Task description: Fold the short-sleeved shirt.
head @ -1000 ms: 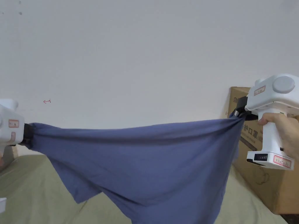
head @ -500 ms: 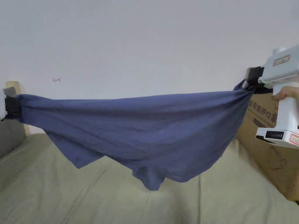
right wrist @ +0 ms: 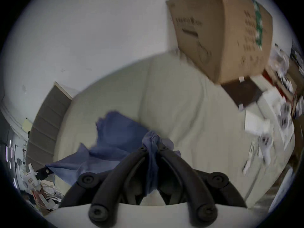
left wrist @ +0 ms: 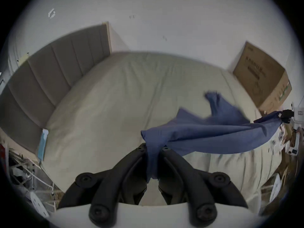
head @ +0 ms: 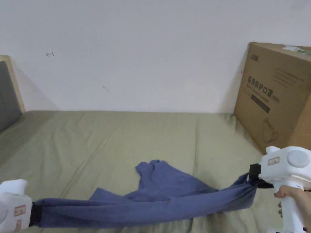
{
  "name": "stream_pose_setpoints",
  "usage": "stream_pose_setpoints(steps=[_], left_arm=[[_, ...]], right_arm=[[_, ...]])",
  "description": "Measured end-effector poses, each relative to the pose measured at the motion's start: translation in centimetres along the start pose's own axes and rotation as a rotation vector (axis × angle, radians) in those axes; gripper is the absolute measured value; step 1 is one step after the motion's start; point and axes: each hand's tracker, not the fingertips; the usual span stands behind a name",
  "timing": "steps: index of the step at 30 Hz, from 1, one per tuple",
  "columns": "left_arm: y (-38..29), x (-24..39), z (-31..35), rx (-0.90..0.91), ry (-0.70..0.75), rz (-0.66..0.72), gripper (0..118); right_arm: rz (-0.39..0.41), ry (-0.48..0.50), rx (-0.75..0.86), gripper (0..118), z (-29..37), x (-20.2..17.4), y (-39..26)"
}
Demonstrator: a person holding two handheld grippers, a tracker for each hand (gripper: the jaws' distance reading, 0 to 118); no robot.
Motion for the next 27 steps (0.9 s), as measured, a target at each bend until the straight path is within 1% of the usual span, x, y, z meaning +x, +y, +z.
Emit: stream_pose_setpoints(steps=[2, 3, 5, 8, 10, 14, 15, 16, 17, 18, 19, 20, 21, 22, 23, 25, 27], left_arm=[[-3.2, 0.5, -0.6, -0.067, 0.003, -0.028, 9], [-4.8, 0.6, -0.7, -0.068, 0.012, -0.027, 9], [-7.7, 0.5, -0.7, -0.124, -0.006, -0.010, 9], [-11.3, -0.2, -0.7, -0.178, -0.013, -0.008, 9], [-13.0, -0.5, -0.3, -0.193, -0.010, 0.014, 9], [-14.6, -0.5, -0.3, -0.185, -0.012, 0.007, 9], [-14.7, -0.4, -0.2, -0.167, -0.008, 0.002, 10], [-14.7, -0.3, -0.1, -0.166, -0.005, -0.002, 11], [-14.5, -0.2, -0.1, -0.168, -0.003, -0.001, 15], [-14.3, -0.1, 0.0, -0.180, -0.004, 0.000, 26], [-14.2, 0.0, 0.0, -0.203, -0.002, -0.007, 54], [-14.1, 0.2, 0.2, -0.204, -0.003, -0.012, 81], [-14.1, 0.4, 0.6, -0.194, -0.005, -0.019, 103], [-14.0, 0.7, 1.1, -0.171, -0.005, -0.031, 112], [-13.7, 1.2, 2.0, -0.110, -0.012, -0.043, 110], [-13.2, 2.2, 3.0, -0.069, -0.017, -0.059, 110], [-12.5, 3.4, 4.2, -0.026, -0.053, -0.070, 108]], right_arm=[[-0.019, -0.016, -0.047, 4, -1.3, 2.1, -3.5], [-0.037, -0.031, -0.075, 4, -2.6, 4.1, -4.5], [-0.055, -0.046, -0.063, 4, -2.9, 5.8, -7.5], [-0.070, -0.042, -0.092, 4, -2.8, 8.0, -11.2], [-0.123, -0.053, -0.126, 4, -3.2, 9.2, -13.2], [-0.151, -0.018, -0.130, 4, -3.7, 10.4, -16.2], [-0.155, -0.013, -0.123, 5, -3.7, 10.5, -16.6], [-0.169, -0.009, -0.102, 10, -3.5, 10.5, -16.6], [-0.179, -0.010, -0.102, 18, -3.4, 10.5, -16.4], [-0.182, -0.010, -0.103, 30, -3.1, 10.4, -16.3], [-0.181, -0.009, -0.100, 52, -2.6, 10.2, -16.2], [-0.171, -0.022, -0.090, 68, -2.2, 10.1, -15.9], [-0.162, -0.033, -0.074, 77, -1.7, 10.0, -15.7], [-0.158, -0.033, -0.055, 77, -1.2, 10.0, -15.4], [-0.159, -0.030, -0.036, 77, -0.2, 9.7, -15.5], [-0.156, -0.026, -0.002, 77, 1.1, 9.6, -15.2], [-0.119, -0.012, 0.051, 75, 2.9, 9.2, -15.4]])
